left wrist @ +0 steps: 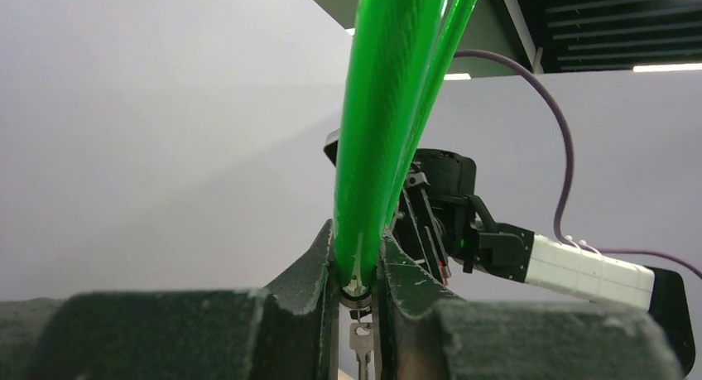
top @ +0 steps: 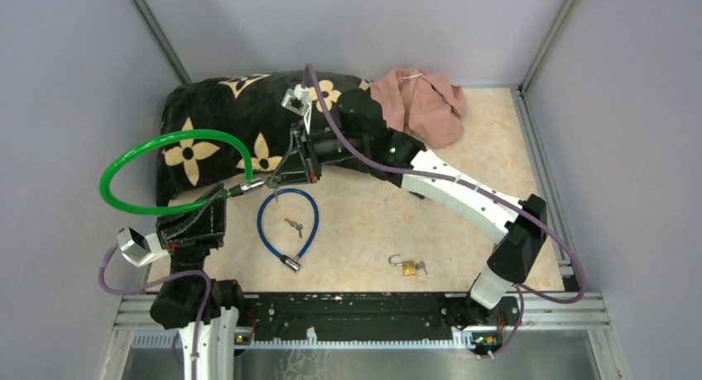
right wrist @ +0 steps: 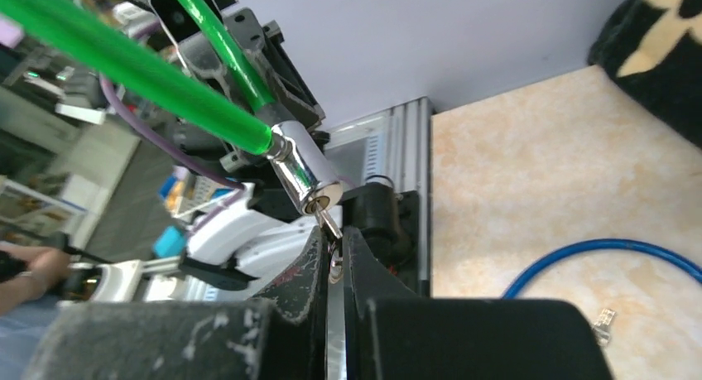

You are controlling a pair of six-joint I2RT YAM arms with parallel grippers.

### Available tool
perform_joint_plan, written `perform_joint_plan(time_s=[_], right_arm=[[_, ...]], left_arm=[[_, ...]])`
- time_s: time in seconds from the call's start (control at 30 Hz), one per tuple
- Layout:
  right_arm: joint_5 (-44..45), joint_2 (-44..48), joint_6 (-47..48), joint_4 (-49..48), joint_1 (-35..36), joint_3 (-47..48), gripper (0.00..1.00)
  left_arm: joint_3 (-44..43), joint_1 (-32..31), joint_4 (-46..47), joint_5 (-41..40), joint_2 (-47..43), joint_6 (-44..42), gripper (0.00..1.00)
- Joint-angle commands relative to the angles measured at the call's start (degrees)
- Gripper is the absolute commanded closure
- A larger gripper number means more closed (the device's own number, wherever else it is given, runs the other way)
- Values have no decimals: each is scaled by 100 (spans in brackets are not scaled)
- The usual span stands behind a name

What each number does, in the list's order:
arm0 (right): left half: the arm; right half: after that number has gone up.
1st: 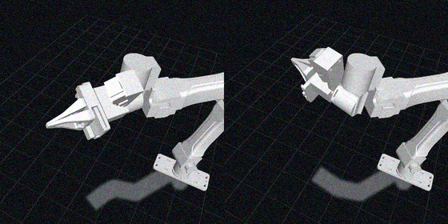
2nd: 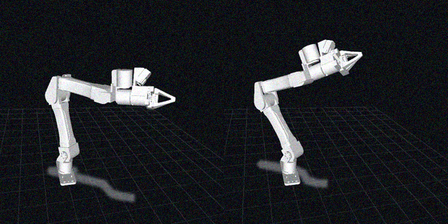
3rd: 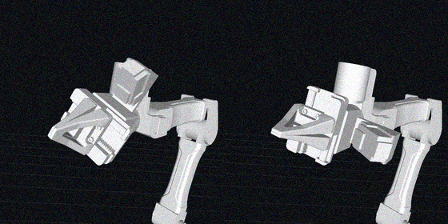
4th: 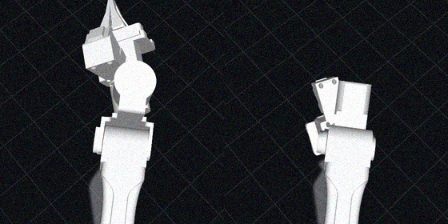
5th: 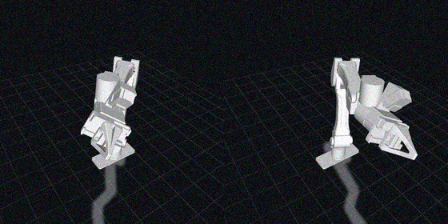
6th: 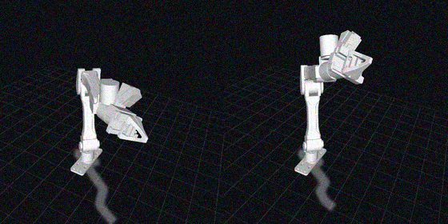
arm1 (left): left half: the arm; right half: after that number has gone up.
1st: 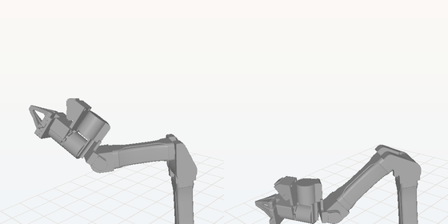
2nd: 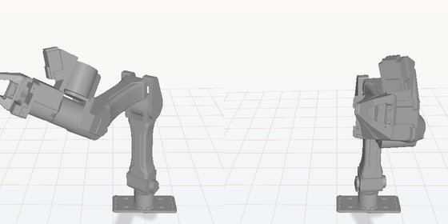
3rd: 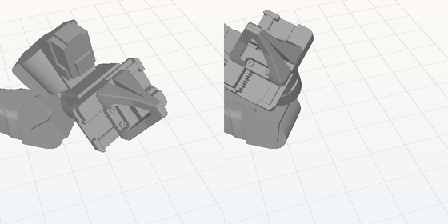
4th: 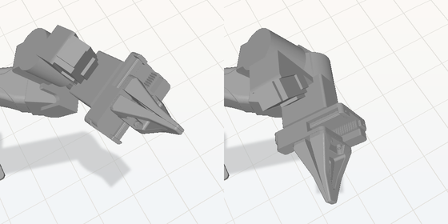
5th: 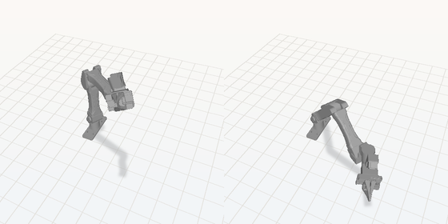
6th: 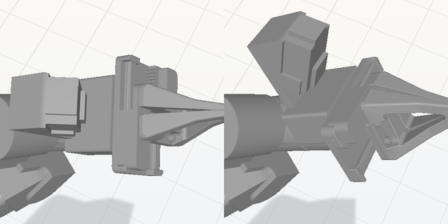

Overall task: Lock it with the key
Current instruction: Lock the lock.

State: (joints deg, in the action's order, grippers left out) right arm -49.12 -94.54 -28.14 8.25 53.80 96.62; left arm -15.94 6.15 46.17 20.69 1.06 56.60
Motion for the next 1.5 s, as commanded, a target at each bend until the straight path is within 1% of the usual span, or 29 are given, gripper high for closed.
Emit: perform_joint_plan(time_s=[0.0, 0.03, 0.1, 0.2, 0.23, 0.3, 0.37, 0.4, 0.5, 0.63, 0.73, 0.8, 0.87, 0.9, 0.93, 1.0, 1.1, 1.17, 1.27, 1.3, 1.37, 1.43, 1.47], right_arm=[[687, 752, 1103, -926, 493, -361, 100], [898, 886, 1501, -1071, 627, -529, 100], [1558, 1172, 2915, -1289, 1026, -897, 100], [2433, 1391, 4367, -1401, 1609, -1245, 100], [2644, 1394, 4698, -1344, 1740, -1250, 100], [3015, 1442, 5358, -1314, 1907, -1338, 100], [3294, 1597, 6115, -1649, 2069, -1687, 100], [3442, 1678, 6465, -1967, 2131, -1935, 100], [3845, 1784, 7346, -2610, 2232, -2344, 100], [4021, 1685, 8068, -2469, 2295, -2256, 100], [4071, 1670, 8147, -2387, 2302, -2232, 100], [4103, 1688, 8138, -2183, 2275, -2219, 100], [3973, 1725, 7994, -1738, 1999, -2218, 100], [3777, 1766, 7795, -1408, 1811, -2250, 100], [3681, 1849, 7520, -1274, 1593, -2352, 100], [3663, 2117, 7204, -1266, 1261, -2792, 100], [3928, 2675, 6858, -1535, 953, -3677, 100], [4038, 3097, 6539, -1685, 786, -4162, 100], [4250, 3597, 6153, -1858, 656, -4774, 100], [4359, 3741, 6029, -1876, 635, -4952, 100], [4618, 3982, 5708, -1810, 632, -5066, 100], [4862, 4164, 5397, -1657, 634, -5063, 100], [5098, 4242, 5200, -1567, 632, -5032, 100]], left_arm=[[-103, -1, -588, -43, -9, 487, 100], [-90, -1, -778, -47, -8, 597, 100], [-51, -15, -996, -68, -2, 838, 100], [-31, -9, -705, 204, -9, 932, 100], [-24, -12, -599, 312, -6, 940, 100], [-46, -32, -744, 464, 15, 1028, 100], [-70, -65, -1056, 527, 75, 1150, 100], [-79, -68, -1149, 589, 117, 1203, 100], [-97, -67, -1244, 906, 287, 1334, 100], [-127, -73, -1397, 1127, 360, 1193, 100], [-143, -73, -1404, 1151, 343, 1096, 100], [-185, -70, -1372, 1107, 311, 850, 100], [-256, -71, -1415, 800, 187, 433, 100], [-286, -75, -1468, 444, 91, 123, 100], [-317, -78, -1479, 267, 10, -90, 100], [-462, -93, -1437, -64, -8, -898, 100], [-534, -142, -1221, -452, -5, -1463, 100], [-497, -144, -1040, -434, -7, -1491, 100], [-425, -147, -875, -72, -3, -1259, 100], [-415, -147, -966, 50, -1, -1193, 100], [-493, -142, -1682, 105, 68, -1082, 100], [-634, -144, -3026, 105, 284, -922, 100], [-675, -149, -3621, 334, 522, -921, 100]])
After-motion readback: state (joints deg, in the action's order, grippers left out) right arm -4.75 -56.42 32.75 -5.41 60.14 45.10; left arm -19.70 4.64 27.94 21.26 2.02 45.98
